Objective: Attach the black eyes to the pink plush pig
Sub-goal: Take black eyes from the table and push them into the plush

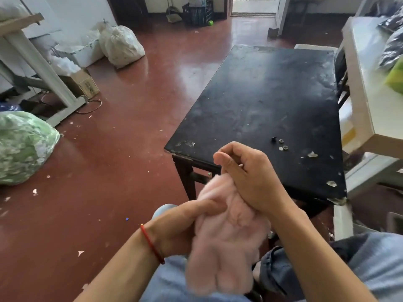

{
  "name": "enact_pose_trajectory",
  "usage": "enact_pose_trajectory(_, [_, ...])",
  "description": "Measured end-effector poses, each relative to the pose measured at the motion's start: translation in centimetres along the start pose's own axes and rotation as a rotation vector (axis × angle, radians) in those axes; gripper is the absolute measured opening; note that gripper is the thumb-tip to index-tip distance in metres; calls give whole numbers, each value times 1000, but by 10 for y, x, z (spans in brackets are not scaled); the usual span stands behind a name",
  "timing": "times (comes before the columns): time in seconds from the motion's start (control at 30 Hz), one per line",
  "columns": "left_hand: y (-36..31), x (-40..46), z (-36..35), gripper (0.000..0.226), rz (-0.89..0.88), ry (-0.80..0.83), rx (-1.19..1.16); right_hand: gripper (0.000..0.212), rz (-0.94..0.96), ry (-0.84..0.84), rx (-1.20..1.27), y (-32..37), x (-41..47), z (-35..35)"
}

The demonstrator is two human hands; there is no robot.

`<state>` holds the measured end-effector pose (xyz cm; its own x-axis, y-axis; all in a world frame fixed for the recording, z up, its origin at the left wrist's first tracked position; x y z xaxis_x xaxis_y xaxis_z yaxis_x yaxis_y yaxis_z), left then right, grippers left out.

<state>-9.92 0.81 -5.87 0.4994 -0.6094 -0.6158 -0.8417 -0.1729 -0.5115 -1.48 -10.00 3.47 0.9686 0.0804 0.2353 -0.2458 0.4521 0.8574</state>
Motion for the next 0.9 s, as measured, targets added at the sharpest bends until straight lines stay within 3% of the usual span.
enact_pose_trajectory(0.1, [-3,7,7,33,-20,-63,49,18,-42,-38,-27,-11,0,6])
enact_pose_trajectory(0.23, [-15,9,20,47,-210,-145,-14,16,-97,-309,70,-23,-17,53])
enact_pose_trajectory(0.3, [-17,8,27,49,-275,-169,-103,20,-143,-356,160,-30,-38,67])
enact_pose_trajectory(0.43, [-10,11,48,56,-349,-294,-216,23,-291,-191,390,-45,-87,36])
enact_pose_trajectory(0.67, [-1,4,61,44,-440,-396,-165,30,-347,-99,322,-56,-121,3])
enact_pose_trajectory(0.9, [0,-1,55,21,-492,-356,-69,31,-309,-29,191,-51,-115,-6])
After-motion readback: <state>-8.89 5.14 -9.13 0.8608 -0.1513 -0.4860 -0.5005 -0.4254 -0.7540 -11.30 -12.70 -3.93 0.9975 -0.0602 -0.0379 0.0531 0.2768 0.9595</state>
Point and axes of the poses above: each hand's wrist, its own x-axis towards the middle knuckle, its own z-axis out of the back of the hand, y = z × x, the point moved 10 cm from there along x, towards the middle knuckle, and after that the axes turned 7 degrees about -x, right-handed, at the moved point
